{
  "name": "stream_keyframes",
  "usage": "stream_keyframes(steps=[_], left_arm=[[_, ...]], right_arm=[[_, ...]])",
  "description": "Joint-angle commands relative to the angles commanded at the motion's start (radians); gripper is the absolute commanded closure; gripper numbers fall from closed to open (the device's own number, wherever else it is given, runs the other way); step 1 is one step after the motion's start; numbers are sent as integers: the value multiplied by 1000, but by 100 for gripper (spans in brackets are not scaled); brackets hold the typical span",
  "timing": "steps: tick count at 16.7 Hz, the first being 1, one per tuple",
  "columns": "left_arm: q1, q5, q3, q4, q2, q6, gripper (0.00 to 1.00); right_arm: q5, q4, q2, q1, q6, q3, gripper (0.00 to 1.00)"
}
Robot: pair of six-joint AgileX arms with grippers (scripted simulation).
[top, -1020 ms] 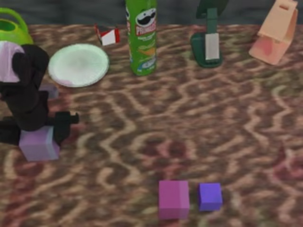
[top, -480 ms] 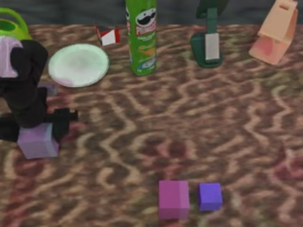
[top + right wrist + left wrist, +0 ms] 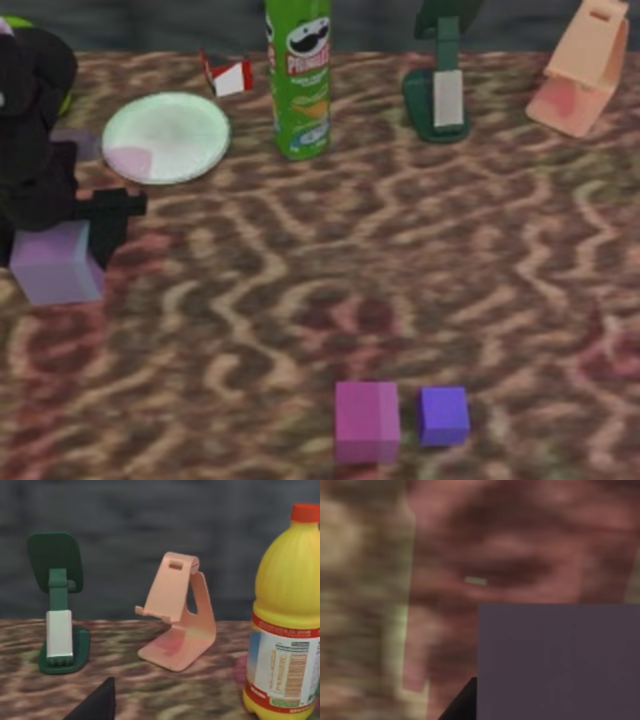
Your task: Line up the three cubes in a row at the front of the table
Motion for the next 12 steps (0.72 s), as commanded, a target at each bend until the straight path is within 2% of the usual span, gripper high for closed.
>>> stream_keyframes(steps=[4,6,8,12], left_arm=[[-20,-1,-6,0,0,-14,100],[-76,-1,-22,-4,-18,-68,100],[-172,-2,-50,-10,-48,-150,100],[-428,-2,-127,-23,-129,-358,100]], right_arm=[[0,0,0,0,0,0,0],[0,0,0,0,0,0,0],[0,0,0,0,0,0,0],[0,0,0,0,0,0,0]])
